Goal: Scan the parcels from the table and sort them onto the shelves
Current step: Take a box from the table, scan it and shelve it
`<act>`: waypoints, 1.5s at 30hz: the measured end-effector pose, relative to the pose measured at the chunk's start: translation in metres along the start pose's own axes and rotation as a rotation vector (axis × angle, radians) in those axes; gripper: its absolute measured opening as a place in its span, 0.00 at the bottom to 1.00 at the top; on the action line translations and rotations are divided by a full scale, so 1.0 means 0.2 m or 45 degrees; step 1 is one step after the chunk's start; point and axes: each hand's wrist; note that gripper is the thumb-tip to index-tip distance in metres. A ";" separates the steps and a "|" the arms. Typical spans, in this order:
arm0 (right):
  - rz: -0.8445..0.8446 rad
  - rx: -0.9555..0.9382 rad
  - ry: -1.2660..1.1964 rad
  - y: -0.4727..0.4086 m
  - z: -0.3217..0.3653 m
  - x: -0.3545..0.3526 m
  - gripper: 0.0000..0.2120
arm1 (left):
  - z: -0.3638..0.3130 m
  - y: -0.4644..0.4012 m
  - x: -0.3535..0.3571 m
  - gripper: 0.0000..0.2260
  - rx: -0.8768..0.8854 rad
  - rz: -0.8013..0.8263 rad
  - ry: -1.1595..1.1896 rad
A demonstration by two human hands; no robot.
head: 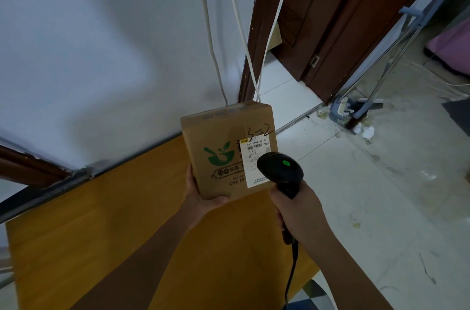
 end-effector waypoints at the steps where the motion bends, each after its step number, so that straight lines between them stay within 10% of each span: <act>1: 0.006 -0.004 0.003 -0.01 0.00 0.00 0.03 | 0.00 0.00 0.01 0.67 0.007 -0.002 0.002; 30: 0.010 0.006 0.149 0.31 -0.03 -0.02 0.04 | -0.18 0.41 -0.01 0.78 -0.165 -0.152 0.336; 37: 0.019 -0.124 0.286 0.57 -0.03 -0.01 0.07 | -0.17 0.74 -0.06 0.55 -0.215 -0.348 0.321; 45: 0.196 -0.292 0.312 0.99 -0.09 -0.14 0.10 | -0.33 1.21 -0.15 0.58 0.023 -0.439 0.270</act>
Point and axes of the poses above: each hand's wrist, its own y-axis away from the middle knuckle, its own x-axis out of the palm, z = x × y, and after that the axes turned 11 degrees about x, right-handed
